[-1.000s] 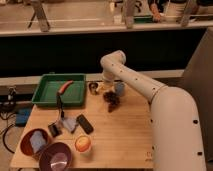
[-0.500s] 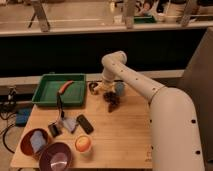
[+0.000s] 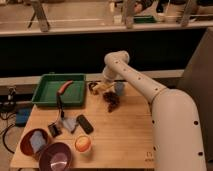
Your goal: Place banana in purple bowl
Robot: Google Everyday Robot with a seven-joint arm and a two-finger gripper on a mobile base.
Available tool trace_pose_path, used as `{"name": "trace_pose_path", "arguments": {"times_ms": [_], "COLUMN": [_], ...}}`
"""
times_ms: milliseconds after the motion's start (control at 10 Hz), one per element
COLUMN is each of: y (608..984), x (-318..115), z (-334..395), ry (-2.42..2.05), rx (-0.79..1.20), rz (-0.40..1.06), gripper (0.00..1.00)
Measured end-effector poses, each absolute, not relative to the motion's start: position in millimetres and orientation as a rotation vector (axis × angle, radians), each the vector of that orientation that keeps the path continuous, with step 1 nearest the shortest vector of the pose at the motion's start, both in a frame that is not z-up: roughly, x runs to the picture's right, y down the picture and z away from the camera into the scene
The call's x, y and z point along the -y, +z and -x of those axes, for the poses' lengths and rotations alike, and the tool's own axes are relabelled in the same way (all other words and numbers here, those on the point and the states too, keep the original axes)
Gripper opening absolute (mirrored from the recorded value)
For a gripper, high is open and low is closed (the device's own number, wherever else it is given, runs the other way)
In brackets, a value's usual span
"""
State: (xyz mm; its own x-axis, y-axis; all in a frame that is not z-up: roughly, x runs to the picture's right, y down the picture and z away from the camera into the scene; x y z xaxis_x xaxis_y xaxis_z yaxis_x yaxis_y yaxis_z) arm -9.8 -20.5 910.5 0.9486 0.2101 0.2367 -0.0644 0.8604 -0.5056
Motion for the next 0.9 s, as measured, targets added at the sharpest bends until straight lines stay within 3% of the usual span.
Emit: {"name": "trace_pose_path", "arguments": {"times_ms": [900], "y": [861.1], "x": [-0.5], "z": [24.8], "ry": [0.051], "rx": [0.491], "rz": [0.566], "gripper": [0.0]}}
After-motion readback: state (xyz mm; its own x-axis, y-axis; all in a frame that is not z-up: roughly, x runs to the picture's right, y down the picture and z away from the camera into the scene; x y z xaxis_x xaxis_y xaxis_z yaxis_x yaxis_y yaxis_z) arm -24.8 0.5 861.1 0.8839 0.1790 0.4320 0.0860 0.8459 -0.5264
